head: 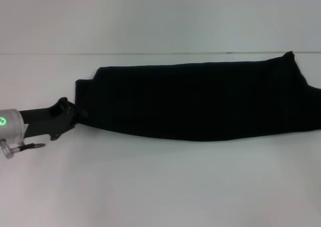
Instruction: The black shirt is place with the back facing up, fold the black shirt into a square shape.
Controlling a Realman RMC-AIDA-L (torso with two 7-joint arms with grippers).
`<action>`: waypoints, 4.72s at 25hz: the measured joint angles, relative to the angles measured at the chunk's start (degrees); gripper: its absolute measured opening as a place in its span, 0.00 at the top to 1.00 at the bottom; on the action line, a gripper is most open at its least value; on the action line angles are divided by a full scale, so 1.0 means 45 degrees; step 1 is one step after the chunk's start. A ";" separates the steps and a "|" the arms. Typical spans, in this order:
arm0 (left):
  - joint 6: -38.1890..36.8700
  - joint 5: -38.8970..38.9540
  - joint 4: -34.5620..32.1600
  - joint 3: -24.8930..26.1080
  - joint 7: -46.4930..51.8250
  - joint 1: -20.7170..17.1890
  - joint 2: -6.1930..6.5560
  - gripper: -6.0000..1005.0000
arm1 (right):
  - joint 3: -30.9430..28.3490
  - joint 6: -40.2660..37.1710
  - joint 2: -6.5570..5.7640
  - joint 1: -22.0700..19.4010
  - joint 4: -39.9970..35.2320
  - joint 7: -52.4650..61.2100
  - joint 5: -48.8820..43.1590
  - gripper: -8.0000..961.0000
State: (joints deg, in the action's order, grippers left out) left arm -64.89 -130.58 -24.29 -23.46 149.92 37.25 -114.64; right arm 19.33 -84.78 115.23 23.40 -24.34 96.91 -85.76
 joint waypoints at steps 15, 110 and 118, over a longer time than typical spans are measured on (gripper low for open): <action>0.1094 -0.0720 -0.2157 0.0709 -0.0128 -0.1212 0.0298 0.96 | -0.0001 0.0104 -0.0178 -0.0067 -0.0001 0.0334 -0.0077 0.29; -0.4250 0.2800 -0.3004 -0.1679 -0.2693 0.0081 -0.0214 0.11 | 0.5325 0.6553 0.0015 0.7223 0.0691 1.1020 -1.2294 0.42; -0.4264 0.3078 -0.2942 -0.1680 -0.2792 -0.0035 -0.0280 0.11 | 0.5388 0.7565 0.0517 0.7225 0.0706 1.0915 -1.2261 0.42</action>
State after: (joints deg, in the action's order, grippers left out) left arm -84.08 -116.73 -37.53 -31.02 137.36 37.09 -115.90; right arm 43.58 -50.74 117.56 55.92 -21.17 146.03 -140.94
